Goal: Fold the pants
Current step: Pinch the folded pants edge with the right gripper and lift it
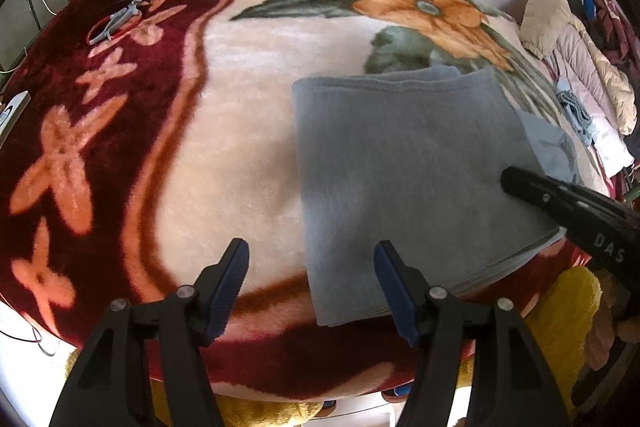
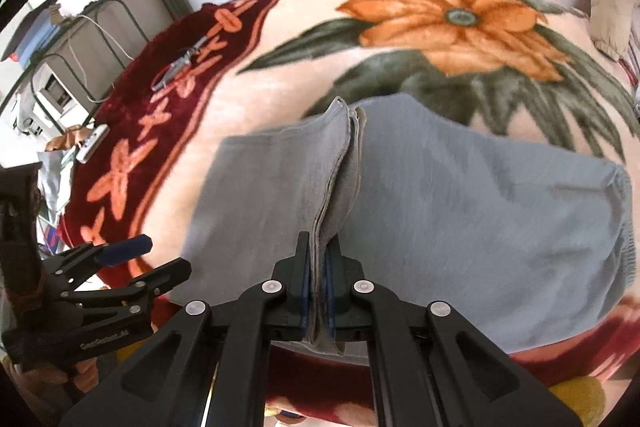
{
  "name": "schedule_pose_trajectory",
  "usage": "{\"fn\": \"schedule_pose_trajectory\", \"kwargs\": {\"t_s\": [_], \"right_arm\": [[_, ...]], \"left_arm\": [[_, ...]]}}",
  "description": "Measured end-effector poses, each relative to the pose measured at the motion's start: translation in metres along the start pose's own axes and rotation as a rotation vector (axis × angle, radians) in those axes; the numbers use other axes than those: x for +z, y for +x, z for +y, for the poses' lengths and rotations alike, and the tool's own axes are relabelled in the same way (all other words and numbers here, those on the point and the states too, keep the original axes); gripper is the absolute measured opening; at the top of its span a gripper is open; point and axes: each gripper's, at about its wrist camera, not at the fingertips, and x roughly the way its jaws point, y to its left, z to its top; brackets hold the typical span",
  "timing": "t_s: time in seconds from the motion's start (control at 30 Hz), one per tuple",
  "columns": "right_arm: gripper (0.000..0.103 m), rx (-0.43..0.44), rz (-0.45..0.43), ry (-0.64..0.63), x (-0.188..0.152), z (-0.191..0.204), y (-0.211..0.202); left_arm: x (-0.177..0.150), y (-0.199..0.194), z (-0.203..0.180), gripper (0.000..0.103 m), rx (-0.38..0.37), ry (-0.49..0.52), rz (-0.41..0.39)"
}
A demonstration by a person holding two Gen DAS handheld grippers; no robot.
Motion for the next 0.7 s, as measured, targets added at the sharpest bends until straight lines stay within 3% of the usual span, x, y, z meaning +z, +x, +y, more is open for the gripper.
{"fn": "schedule_pose_trajectory", "kwargs": {"t_s": [0.2, 0.47, 0.7], "right_arm": [[0.006, -0.030, -0.081, -0.005, 0.018, -0.013, -0.043], [0.006, -0.147, -0.178, 0.017, 0.030, -0.056, -0.104], [0.006, -0.248, -0.194, 0.067, 0.023, -0.095, -0.121]], "left_arm": [[0.006, -0.016, 0.004, 0.068, -0.021, -0.040, -0.032], [0.012, -0.021, 0.003, 0.069, -0.018, -0.039, -0.042], [0.014, -0.014, -0.011, 0.069, -0.025, -0.011, -0.028]]}}
